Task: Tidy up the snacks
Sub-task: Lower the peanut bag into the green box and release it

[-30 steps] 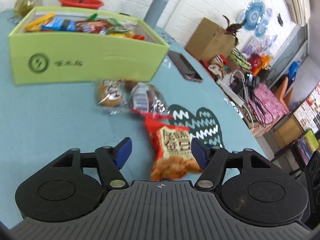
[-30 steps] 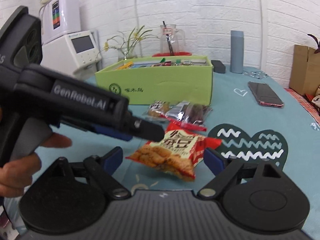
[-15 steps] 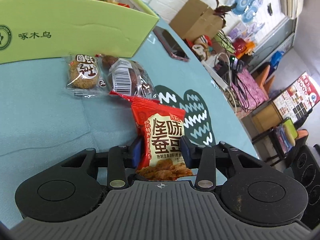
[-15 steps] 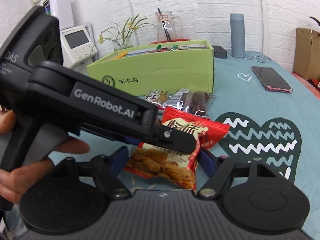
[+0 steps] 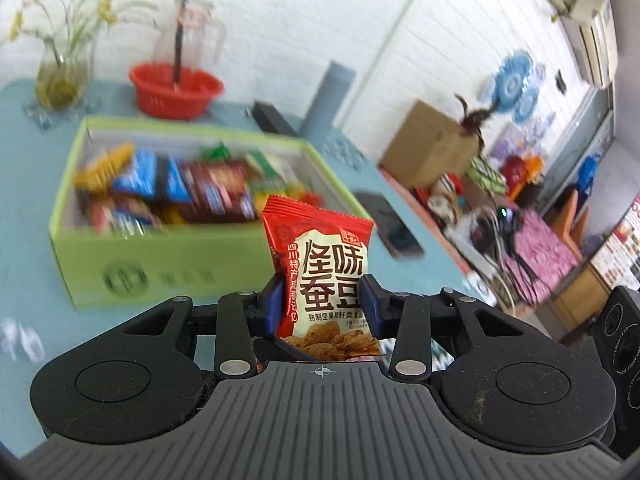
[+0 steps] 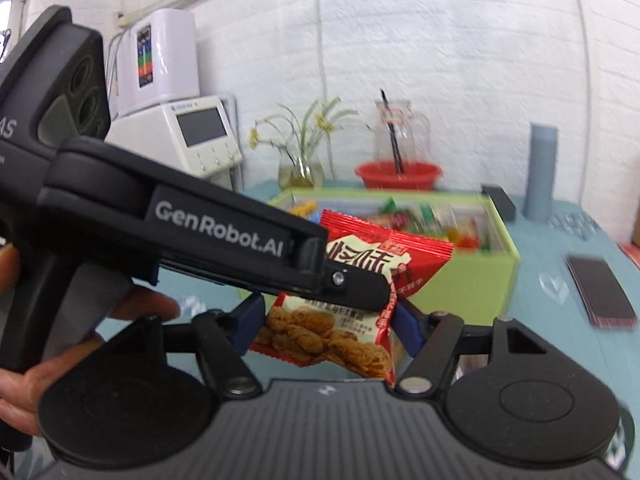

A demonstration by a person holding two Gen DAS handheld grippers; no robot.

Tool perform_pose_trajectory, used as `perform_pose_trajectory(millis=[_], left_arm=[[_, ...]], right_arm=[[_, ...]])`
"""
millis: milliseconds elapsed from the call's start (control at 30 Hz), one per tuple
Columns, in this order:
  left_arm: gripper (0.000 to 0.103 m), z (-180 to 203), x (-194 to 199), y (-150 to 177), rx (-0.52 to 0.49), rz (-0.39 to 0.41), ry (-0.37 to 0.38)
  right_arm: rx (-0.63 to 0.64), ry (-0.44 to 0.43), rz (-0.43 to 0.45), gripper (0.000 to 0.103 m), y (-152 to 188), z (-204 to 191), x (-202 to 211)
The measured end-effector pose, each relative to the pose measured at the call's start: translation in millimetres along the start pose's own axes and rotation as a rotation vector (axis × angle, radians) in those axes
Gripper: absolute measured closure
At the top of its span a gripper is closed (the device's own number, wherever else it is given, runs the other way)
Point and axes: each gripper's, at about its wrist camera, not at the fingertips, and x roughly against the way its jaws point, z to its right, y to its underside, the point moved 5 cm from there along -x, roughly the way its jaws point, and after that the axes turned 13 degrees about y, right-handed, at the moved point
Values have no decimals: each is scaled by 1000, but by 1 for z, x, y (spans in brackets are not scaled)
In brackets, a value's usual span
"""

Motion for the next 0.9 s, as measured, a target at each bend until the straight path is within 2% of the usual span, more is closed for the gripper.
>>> perform_pose_trajectory(millis=[133, 267, 433, 500, 533, 600, 667, 700, 733, 767, 800, 900], left_arm=[[84, -33, -1, -52, -3, 50, -44], [84, -75, -11, -84, 34, 58, -76], [83, -126, -37, -85, 98, 10, -111], [78, -141, -48, -77, 114, -10, -118], [81, -144, -51, -73, 117, -9, -102], [78, -141, -51, -70, 80, -2, -103], [69, -132, -44, -72, 64, 19, -105], [65, -126, -37, -74, 56, 40, -101], [59, -118, -29, -76, 43, 67, -104], [56, -109, -21, -78, 24, 92, -108], [51, -99, -12, -79, 3, 116, -111], [46, -71, 10, -74, -50, 157, -112]], right_arm=[[11, -42, 27, 33, -42, -7, -48], [20, -73, 0, 33, -65, -14, -100], [28, -100, -88, 33, -58, -22, -154], [26, -115, -122, 27, -46, -24, -167], [22, -116, -142, 24, -40, -25, -172], [16, -115, -133, 24, -35, -24, -171], [13, -112, -125, 23, -39, -23, -163], [19, -104, -106, 19, -43, -23, -157], [29, -96, -81, 12, -47, -23, -147], [43, -83, -48, 10, -50, -21, -133], [57, -69, -12, 10, -52, -19, -117], [89, -25, 52, 10, -50, -12, -74]])
